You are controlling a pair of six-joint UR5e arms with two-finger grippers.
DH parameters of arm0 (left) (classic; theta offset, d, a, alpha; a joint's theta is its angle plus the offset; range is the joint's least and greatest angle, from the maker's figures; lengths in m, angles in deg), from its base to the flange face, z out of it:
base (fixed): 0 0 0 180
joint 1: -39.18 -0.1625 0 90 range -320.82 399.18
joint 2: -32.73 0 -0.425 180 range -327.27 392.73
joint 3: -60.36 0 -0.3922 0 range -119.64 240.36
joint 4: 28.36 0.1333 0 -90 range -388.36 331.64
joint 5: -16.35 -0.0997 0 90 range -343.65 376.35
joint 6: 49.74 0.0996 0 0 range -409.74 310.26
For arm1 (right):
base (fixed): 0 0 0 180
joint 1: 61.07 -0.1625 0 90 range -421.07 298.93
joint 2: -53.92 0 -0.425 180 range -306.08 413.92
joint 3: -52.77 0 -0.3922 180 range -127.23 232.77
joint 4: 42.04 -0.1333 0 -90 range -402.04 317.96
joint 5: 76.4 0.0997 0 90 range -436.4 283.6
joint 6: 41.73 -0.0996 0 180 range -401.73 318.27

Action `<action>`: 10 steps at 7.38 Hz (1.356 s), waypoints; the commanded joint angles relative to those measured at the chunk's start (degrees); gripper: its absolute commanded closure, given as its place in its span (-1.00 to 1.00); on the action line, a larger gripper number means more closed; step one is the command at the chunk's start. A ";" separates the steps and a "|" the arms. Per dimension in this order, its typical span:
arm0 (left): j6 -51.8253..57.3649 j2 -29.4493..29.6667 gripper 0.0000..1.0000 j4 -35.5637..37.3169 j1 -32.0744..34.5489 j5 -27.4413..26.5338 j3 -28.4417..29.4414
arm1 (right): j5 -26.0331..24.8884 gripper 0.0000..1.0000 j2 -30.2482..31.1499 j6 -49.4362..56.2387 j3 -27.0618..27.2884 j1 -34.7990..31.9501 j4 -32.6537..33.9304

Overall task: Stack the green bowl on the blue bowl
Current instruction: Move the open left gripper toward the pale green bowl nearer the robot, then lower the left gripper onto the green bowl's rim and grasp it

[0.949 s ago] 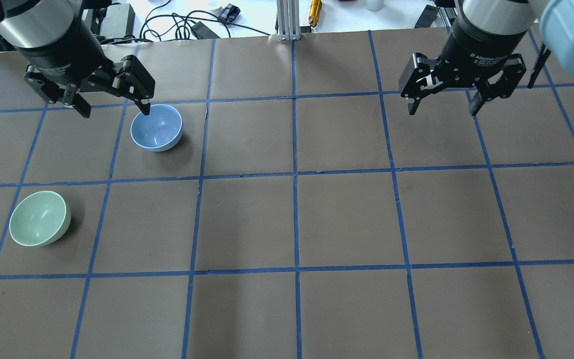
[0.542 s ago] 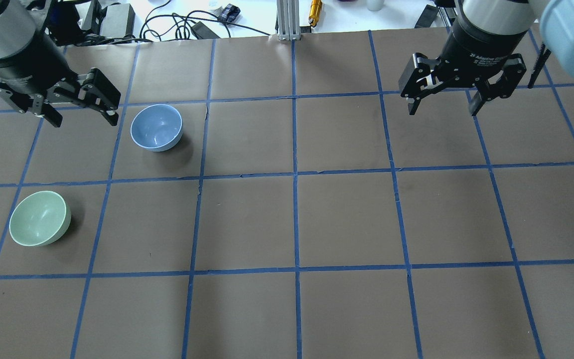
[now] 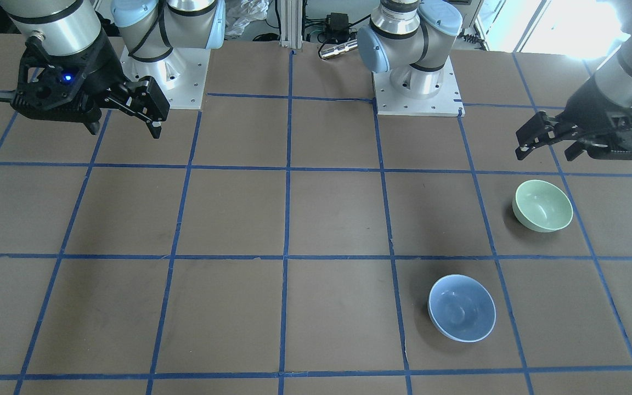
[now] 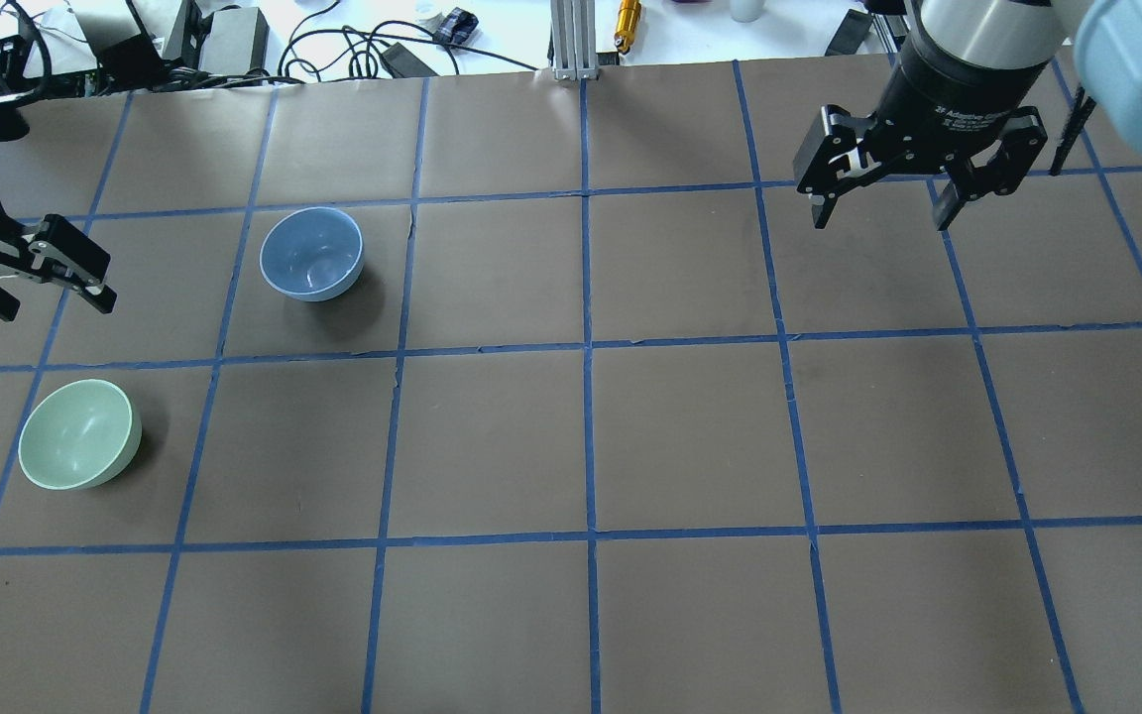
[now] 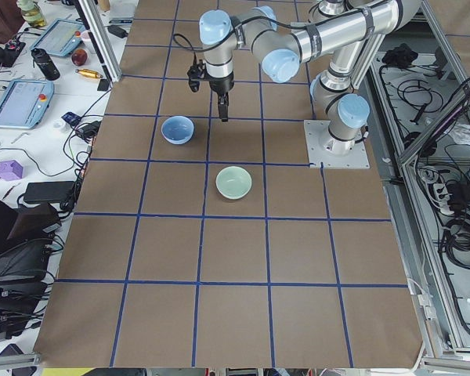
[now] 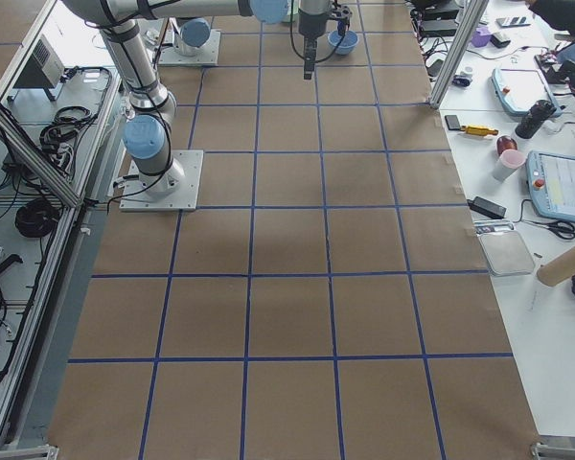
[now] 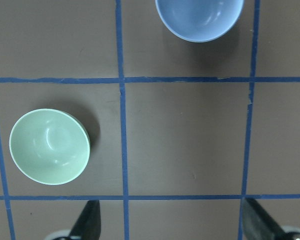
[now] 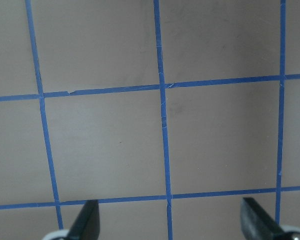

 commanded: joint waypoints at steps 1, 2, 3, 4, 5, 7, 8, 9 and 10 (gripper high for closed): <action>12.41 2.32 -0.98 13.22 -10.58 -0.02 -9.98 | 0.00 -1.00 0.00 0.05 -0.02 0.00 0.03; 16.39 4.06 -0.97 18.58 -13.84 -0.46 -13.34 | 0.00 -1.00 0.00 0.05 -0.02 0.00 -0.05; 21.39 6.69 -0.98 24.73 -16.14 -0.55 -15.72 | 0.00 -1.00 0.00 0.05 -0.02 0.00 -0.05; 23.79 9.33 -0.98 29.31 -17.55 -0.47 -16.70 | 0.00 -1.00 0.00 0.05 -0.02 0.00 0.03; 25.20 11.97 -0.98 32.67 -18.26 -0.29 -16.45 | 0.00 -1.00 0.00 -0.04 -0.02 0.00 -0.05; 25.31 16.19 -0.78 36.13 -18.44 0.06 -16.53 | 0.00 -1.00 0.00 -0.04 -0.02 0.00 -0.05; 25.57 17.08 -0.41 36.22 -18.45 -0.46 -16.19 | 0.00 -1.00 0.00 -0.04 0.07 0.00 -0.05; 26.18 17.18 0.39 36.04 -18.45 -0.12 -16.18 | 0.00 -1.00 0.00 -0.04 -0.02 0.00 -0.05; 27.66 17.18 0.95 35.61 -18.45 -0.03 -15.92 | 0.00 -1.00 0.00 -0.04 -0.02 0.00 -0.05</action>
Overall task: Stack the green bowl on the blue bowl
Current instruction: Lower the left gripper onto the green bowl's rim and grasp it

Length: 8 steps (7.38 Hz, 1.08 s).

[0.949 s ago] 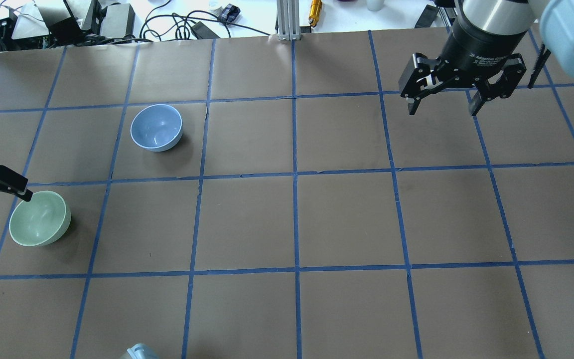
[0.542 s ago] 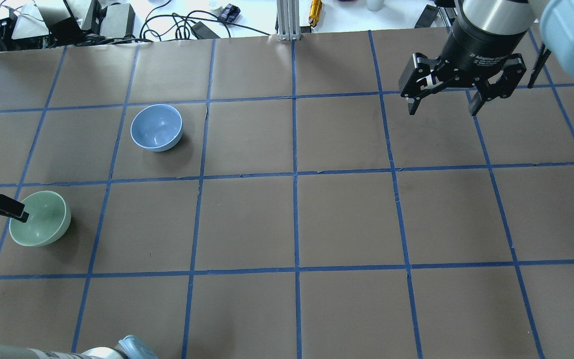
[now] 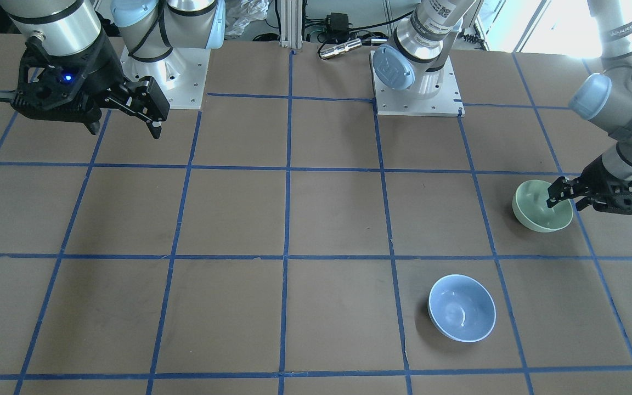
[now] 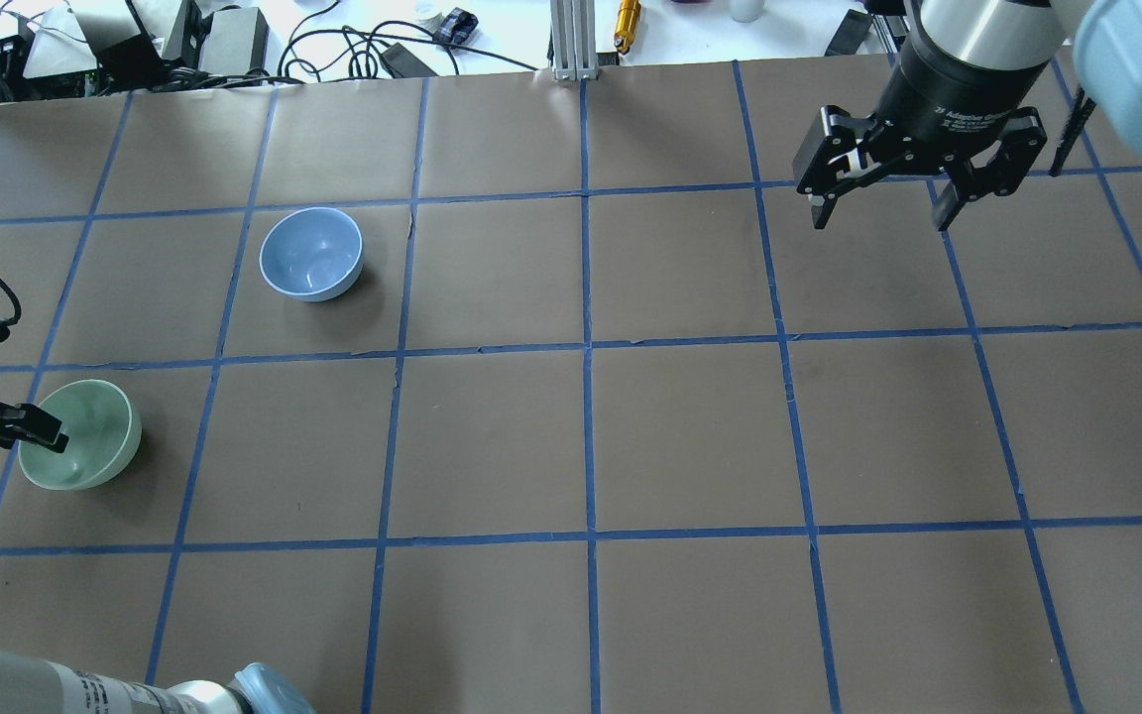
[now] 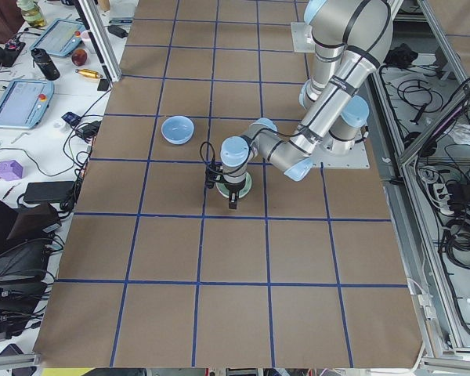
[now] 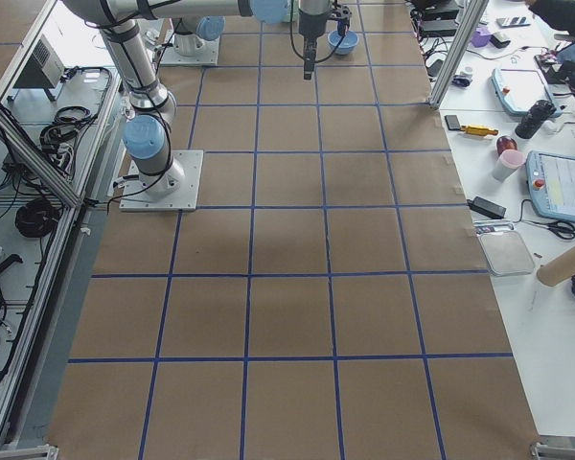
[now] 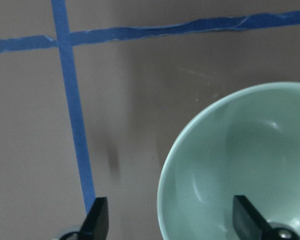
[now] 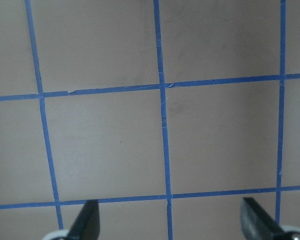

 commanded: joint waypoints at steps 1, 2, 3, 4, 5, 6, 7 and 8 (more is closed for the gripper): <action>1.52 0.19 1.00 -0.41 -0.02 0.31 0.43 | 0.00 -1.00 0.00 0.00 -0.02 0.00 0.00; 1.52 0.10 1.00 -1.63 -0.02 1.79 0.43 | 0.00 -1.00 0.00 0.00 -0.02 0.00 0.00; 1.61 0.01 1.00 -1.82 -0.02 2.50 0.60 | 0.00 -1.00 0.00 0.00 -0.02 0.00 0.00; 1.43 -0.34 1.00 -2.60 0.24 2.50 2.43 | 0.00 -1.00 0.00 0.00 -0.02 0.00 0.00; 0.47 -0.95 1.00 -10.09 1.02 2.94 7.15 | 0.00 -1.00 0.00 0.00 -0.02 0.00 0.08; -1.54 -0.17 1.00 -15.21 3.81 4.86 14.68 | 0.00 -1.00 0.00 0.00 -0.02 0.00 0.00; -7.04 0.10 1.00 -20.83 8.98 5.83 20.50 | 0.00 -1.00 0.00 0.00 -0.02 0.00 0.00; -13.88 0.36 1.00 -23.85 13.73 6.11 23.78 | 0.00 -1.00 0.00 0.00 -0.02 0.00 0.00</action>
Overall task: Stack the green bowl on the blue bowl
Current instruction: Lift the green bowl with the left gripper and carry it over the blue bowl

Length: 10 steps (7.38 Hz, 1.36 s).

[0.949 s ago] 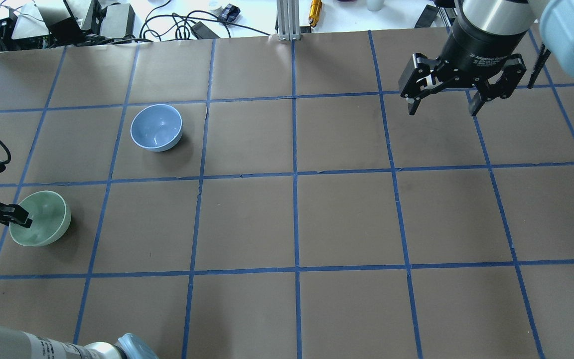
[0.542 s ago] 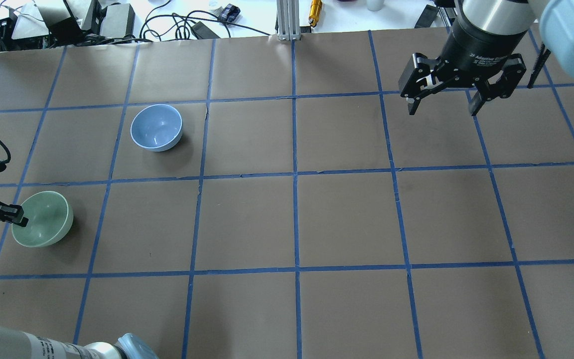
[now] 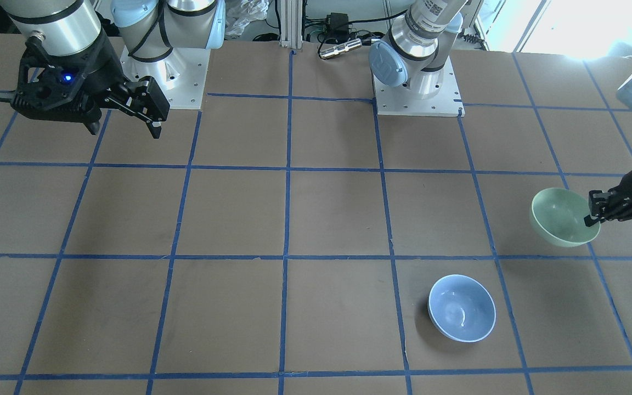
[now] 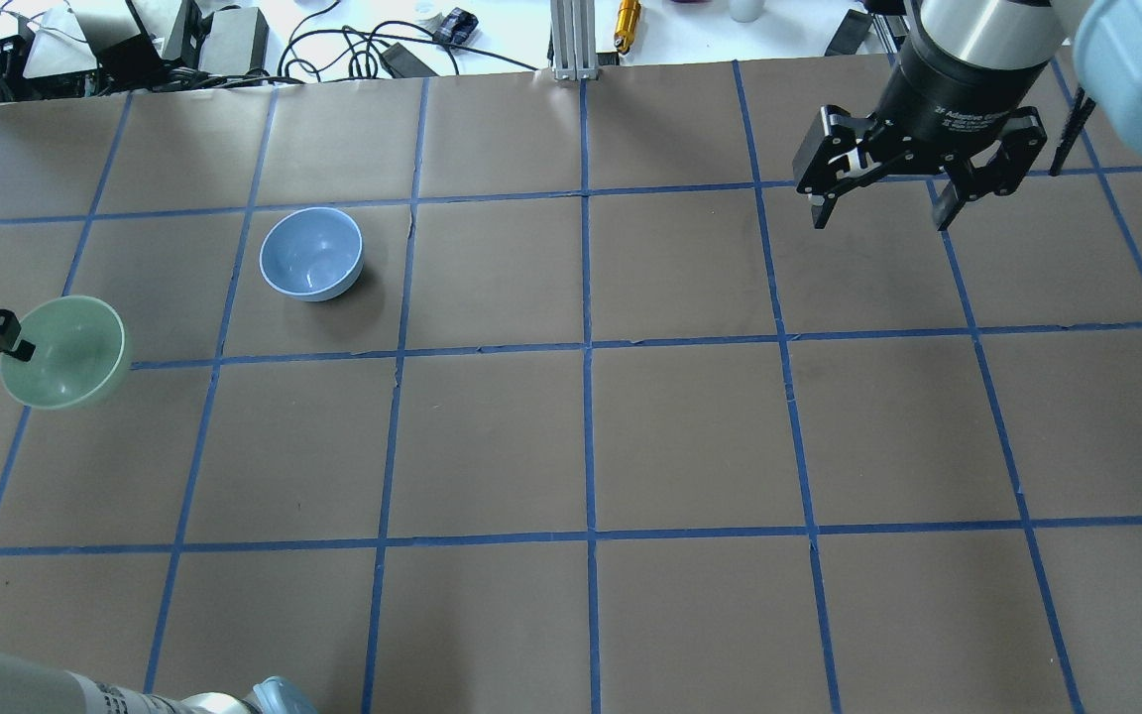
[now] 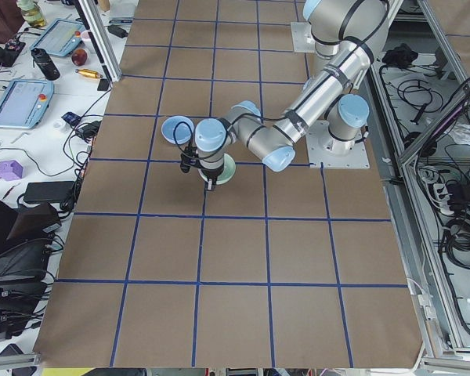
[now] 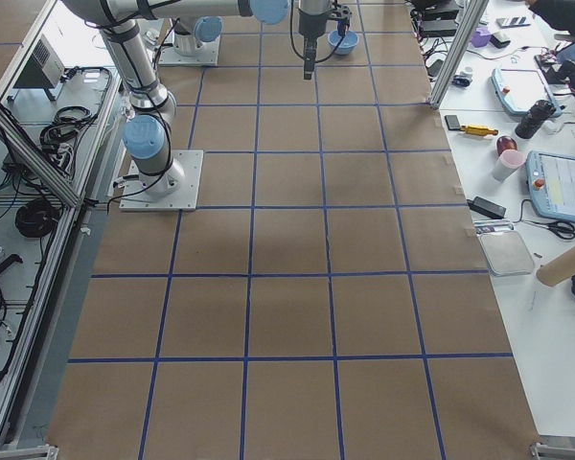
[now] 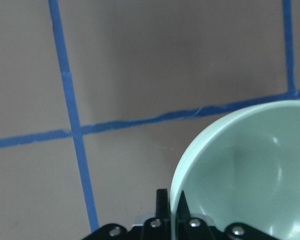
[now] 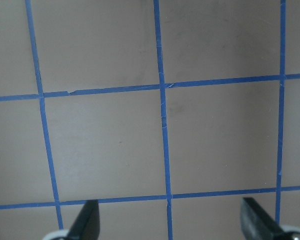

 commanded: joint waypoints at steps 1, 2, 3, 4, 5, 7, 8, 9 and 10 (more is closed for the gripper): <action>-10.04 0.69 1.00 -4.99 8.16 0.94 6.65 | 0.00 -1.00 0.00 0.00 0.00 0.00 -0.01; -13.63 1.22 1.00 -4.55 9.93 1.03 6.75 | 0.00 -1.00 0.00 0.00 0.00 0.00 0.08; -17.06 2.01 1.00 -4.20 12.38 1.03 6.75 | 0.00 -1.00 0.00 0.00 0.09 0.00 -0.01; -24.06 2.62 1.00 -4.02 16.58 1.03 6.75 | 0.00 -1.00 0.00 0.00 0.00 0.00 -0.01; -27.95 3.76 1.00 -0.98 19.32 1.11 6.75 | 0.00 -1.00 0.00 0.00 0.09 0.00 -0.01; -30.45 6.48 1.00 1.25 20.23 2.68 7.45 | 0.00 -1.00 0.00 0.00 0.00 0.00 -0.01; -30.63 8.41 1.00 1.86 20.23 3.30 8.32 | 0.00 -1.00 0.00 0.00 0.00 0.00 -0.01; -32.37 10.52 1.00 3.78 21.53 5.14 8.59 | 0.00 -1.00 0.00 0.00 0.00 0.00 -0.01; -32.82 10.89 1.00 4.58 22.85 4.90 8.85 | 0.00 -1.00 0.00 0.00 0.09 0.00 0.08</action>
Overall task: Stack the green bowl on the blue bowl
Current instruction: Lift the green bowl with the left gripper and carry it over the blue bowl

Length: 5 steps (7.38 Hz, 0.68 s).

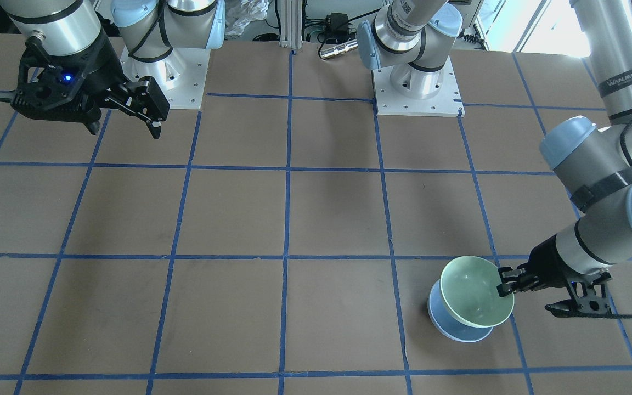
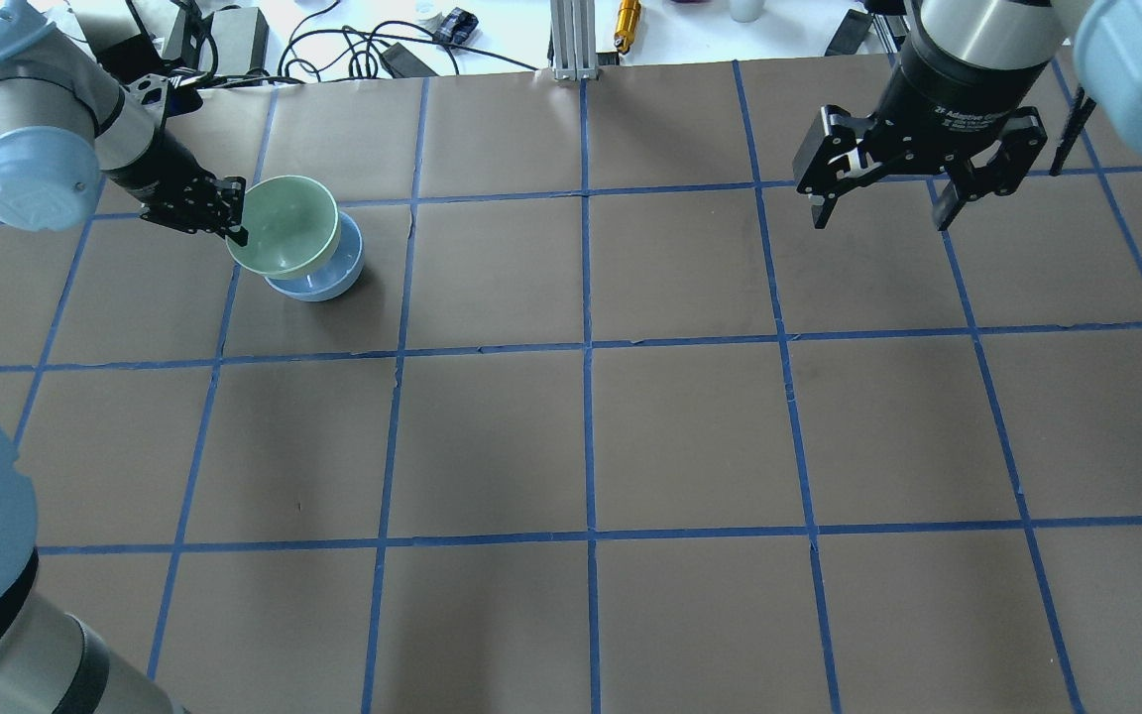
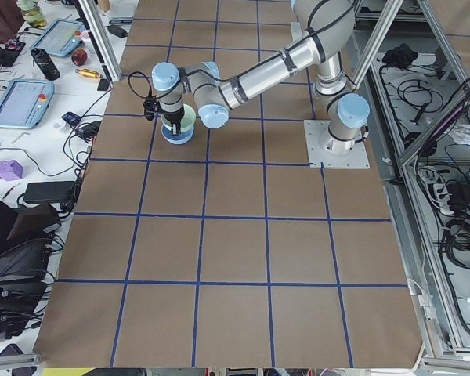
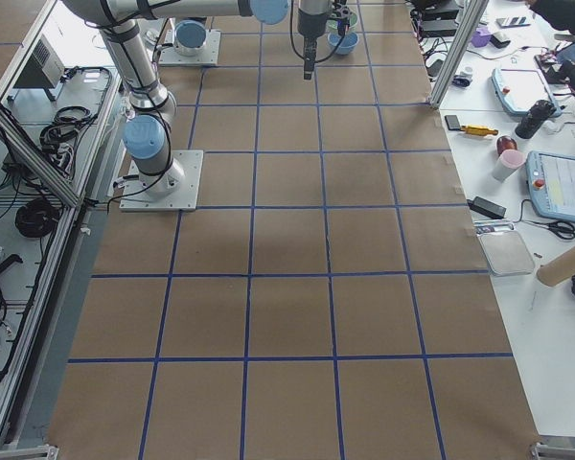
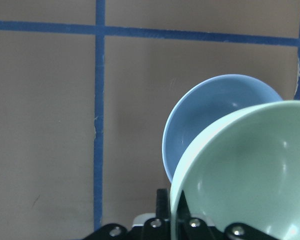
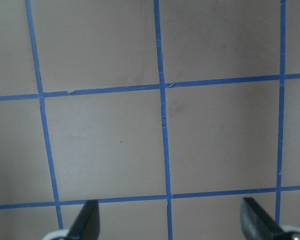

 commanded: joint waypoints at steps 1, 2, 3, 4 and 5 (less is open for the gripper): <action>-0.67 1.81 1.00 1.46 1.48 0.54 0.42 | 0.00 -1.00 0.00 0.00 -0.02 0.00 -0.02; -0.06 1.99 1.00 1.55 1.40 0.02 0.33 | 0.00 -1.00 0.00 0.00 -0.02 0.00 -0.02; 0.73 2.08 1.00 1.55 1.40 -2.07 0.50 | 0.00 -1.00 0.00 0.00 -0.02 0.00 -0.02; 0.91 2.51 1.00 1.55 1.40 -2.88 0.42 | 0.00 -1.00 0.00 0.00 -0.02 0.00 -0.02; 1.00 2.78 0.95 2.68 1.40 -2.80 0.42 | 0.00 -1.00 0.00 0.09 -0.02 0.00 0.07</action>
